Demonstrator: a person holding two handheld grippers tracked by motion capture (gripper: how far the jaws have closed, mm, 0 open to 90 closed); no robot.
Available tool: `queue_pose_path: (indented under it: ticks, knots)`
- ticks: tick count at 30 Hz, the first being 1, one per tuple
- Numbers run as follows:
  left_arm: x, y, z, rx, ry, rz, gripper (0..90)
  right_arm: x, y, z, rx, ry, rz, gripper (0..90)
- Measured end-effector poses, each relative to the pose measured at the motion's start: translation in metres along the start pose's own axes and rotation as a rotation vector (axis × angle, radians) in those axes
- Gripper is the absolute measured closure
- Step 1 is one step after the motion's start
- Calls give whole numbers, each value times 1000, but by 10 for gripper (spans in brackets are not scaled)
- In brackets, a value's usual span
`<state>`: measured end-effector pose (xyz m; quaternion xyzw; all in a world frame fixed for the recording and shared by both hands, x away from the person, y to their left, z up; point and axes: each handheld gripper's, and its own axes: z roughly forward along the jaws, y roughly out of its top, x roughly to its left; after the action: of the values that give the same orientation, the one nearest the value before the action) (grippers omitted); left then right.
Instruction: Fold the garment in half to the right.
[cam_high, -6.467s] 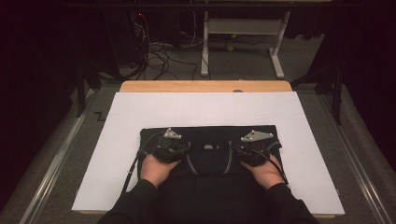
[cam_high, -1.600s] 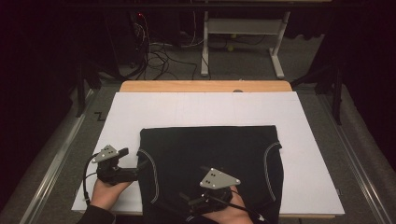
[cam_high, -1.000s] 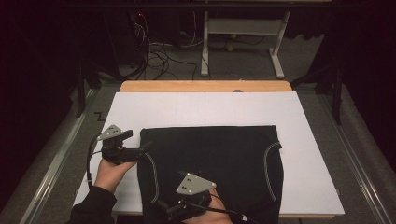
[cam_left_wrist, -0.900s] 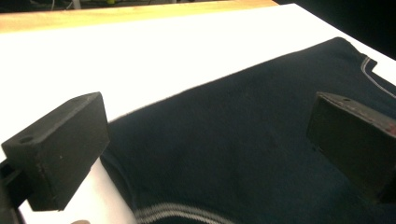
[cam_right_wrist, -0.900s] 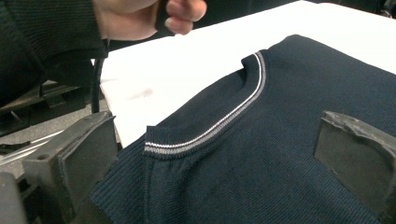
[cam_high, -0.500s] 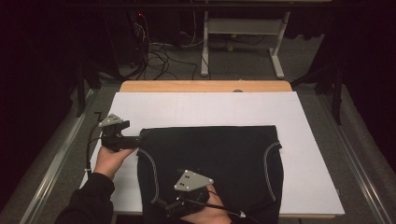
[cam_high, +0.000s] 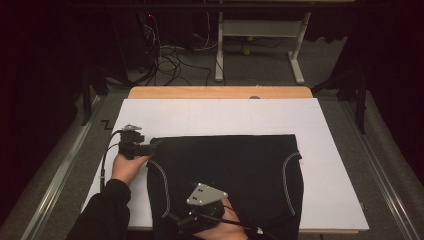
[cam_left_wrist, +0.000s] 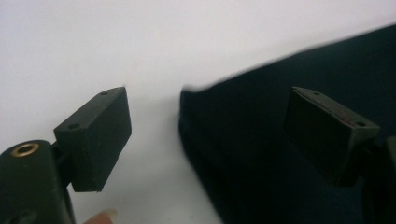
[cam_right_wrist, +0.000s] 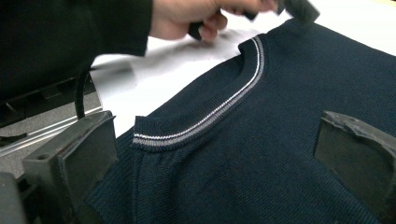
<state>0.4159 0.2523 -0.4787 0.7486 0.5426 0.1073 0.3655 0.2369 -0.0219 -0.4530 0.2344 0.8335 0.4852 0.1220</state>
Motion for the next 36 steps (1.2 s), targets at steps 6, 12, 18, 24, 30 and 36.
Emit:
queue_pose_path:
  ticks: [6,12,18,24,30,36]
  knots:
    - [-12,-6,6,-17,70,74,270,4,-3,7,29,11,-9,0]
    - [-8,-13,3,-56,-8,68,642,13,-4,13,48,27,-12,24]
    - [-11,-19,-3,-121,-18,106,744,23,-4,17,74,48,-11,130]
    - [-10,-20,-4,-128,-30,101,742,30,1,30,132,90,-3,354]
    - [-11,-20,-4,-132,-33,99,741,43,3,50,192,71,-29,362]
    - [-11,-20,-4,-132,-30,99,741,50,3,65,249,48,-83,345]
